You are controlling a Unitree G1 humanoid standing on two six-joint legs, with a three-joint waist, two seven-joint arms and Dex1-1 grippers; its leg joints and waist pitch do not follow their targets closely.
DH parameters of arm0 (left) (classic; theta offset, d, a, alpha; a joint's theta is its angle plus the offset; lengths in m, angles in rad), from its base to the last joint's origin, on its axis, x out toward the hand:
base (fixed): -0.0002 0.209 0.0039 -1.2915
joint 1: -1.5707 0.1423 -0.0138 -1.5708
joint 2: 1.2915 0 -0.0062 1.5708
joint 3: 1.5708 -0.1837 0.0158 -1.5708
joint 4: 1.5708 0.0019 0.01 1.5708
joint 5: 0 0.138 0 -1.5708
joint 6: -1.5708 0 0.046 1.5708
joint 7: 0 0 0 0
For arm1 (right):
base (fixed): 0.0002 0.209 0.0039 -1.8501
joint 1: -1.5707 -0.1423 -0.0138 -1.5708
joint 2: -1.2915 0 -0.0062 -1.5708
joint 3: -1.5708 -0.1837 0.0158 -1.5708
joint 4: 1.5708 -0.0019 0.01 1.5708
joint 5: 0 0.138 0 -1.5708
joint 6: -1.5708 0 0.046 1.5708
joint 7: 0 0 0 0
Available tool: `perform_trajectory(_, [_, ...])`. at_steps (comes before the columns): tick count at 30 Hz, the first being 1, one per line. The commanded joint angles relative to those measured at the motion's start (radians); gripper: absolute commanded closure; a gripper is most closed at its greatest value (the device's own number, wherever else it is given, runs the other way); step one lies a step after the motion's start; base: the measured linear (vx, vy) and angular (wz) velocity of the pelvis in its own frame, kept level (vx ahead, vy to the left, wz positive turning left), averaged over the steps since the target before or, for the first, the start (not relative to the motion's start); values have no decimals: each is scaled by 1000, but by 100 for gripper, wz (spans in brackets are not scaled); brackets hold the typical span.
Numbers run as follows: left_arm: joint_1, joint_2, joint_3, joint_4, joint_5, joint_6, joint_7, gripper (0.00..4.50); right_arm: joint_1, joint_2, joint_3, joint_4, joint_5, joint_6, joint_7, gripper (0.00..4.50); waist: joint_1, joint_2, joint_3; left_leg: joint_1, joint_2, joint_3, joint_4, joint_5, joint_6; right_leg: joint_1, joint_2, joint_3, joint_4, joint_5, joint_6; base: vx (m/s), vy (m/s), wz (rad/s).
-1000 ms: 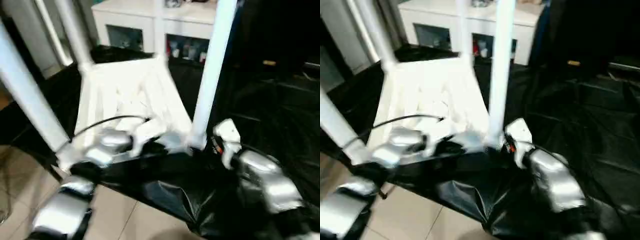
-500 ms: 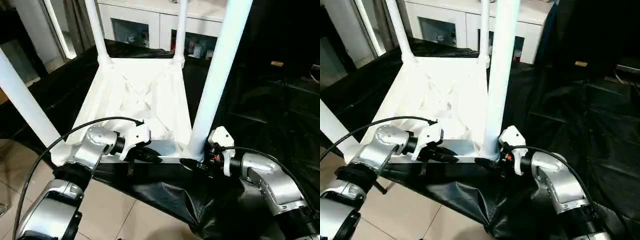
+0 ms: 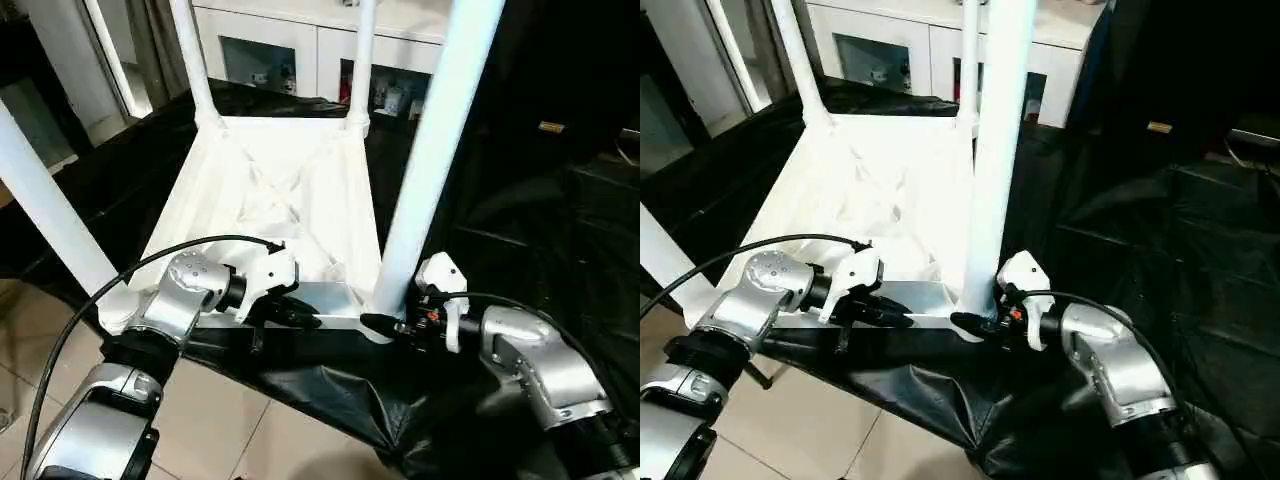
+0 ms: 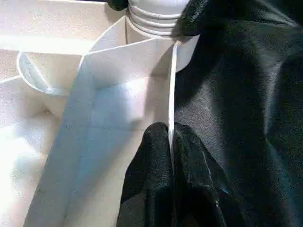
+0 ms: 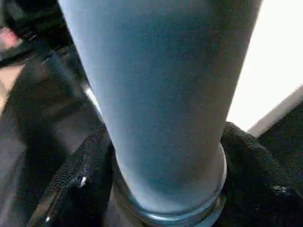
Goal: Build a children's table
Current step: Rotate leg to tighten
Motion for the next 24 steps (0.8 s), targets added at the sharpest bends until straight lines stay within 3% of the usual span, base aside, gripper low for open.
perform_trajectory(1, [8,-51,11,57,1,-11,109,450,-6,46,-16,63,-14,-15,-114,178,0,-23,-52,6,24,-6,-63,-167,63,43,-35,18,-64,-163,-243,0,0,0])
perform_trajectory(3, [-12,-82,21,107,29,-5,239,450,-14,102,-44,121,-46,-43,-249,178,-10,-24,-45,9,22,-10,-71,-246,20,36,-36,17,-80,-319,-206,0,0,0])
perform_trajectory(5, [-22,-107,28,129,35,8,301,450,-21,141,-65,151,-54,-46,-332,178,-16,-24,-46,12,22,-12,-73,-271,6,31,-37,20,-85,-371,-179,0,0,0])
perform_trajectory(9, [-48,-189,53,170,27,63,450,450,-29,238,-97,184,-85,-46,-518,178,-18,-27,-43,11,18,-17,-79,-294,-1,30,-35,19,-95,-430,-141,0,0,0])
perform_trajectory(12, [-65,-233,43,201,40,49,499,450,-26,279,-43,176,-122,-79,-527,178,-18,-28,-43,11,16,-16,-79,-300,13,28,-34,21,-99,-421,-132,0,0,0])
perform_trajectory(14, [-66,-234,39,202,42,43,488,450,-25,279,-39,172,-117,-88,-513,178,-16,-26,-45,12,16,-16,-78,-304,24,28,-37,22,-100,-438,-125,0,0,0])
perform_trajectory(15, [-66,-232,37,199,43,39,479,450,-24,277,-42,168,-108,-91,-500,122,-15,-26,-46,10,17,-17,-78,-290,29,30,-37,22,-99,-418,-127,0,0,0])
perform_trajectory(17, [-67,-227,33,198,44,35,460,450,-26,274,-50,163,-94,-99,-477,108,-15,-27,-47,7,17,-16,-77,-278,37,32,-35,22,-96,-392,-132,0,0,0])
perform_trajectory(21, [-49,-177,16,165,24,-8,308,450,-36,186,-47,111,-73,-99,-349,64,-15,-31,-50,0,18,-16,-75,-246,55,41,-35,20,-88,-328,-149,0,0,0])
perform_trajectory(24, [-25,-134,0,129,3,-39,176,450,-12,92,-13,34,-42,-81,-181,64,-10,-32,-54,-3,19,-14,-70,-202,76,45,-38,19,-81,-267,-167,0,0,0])
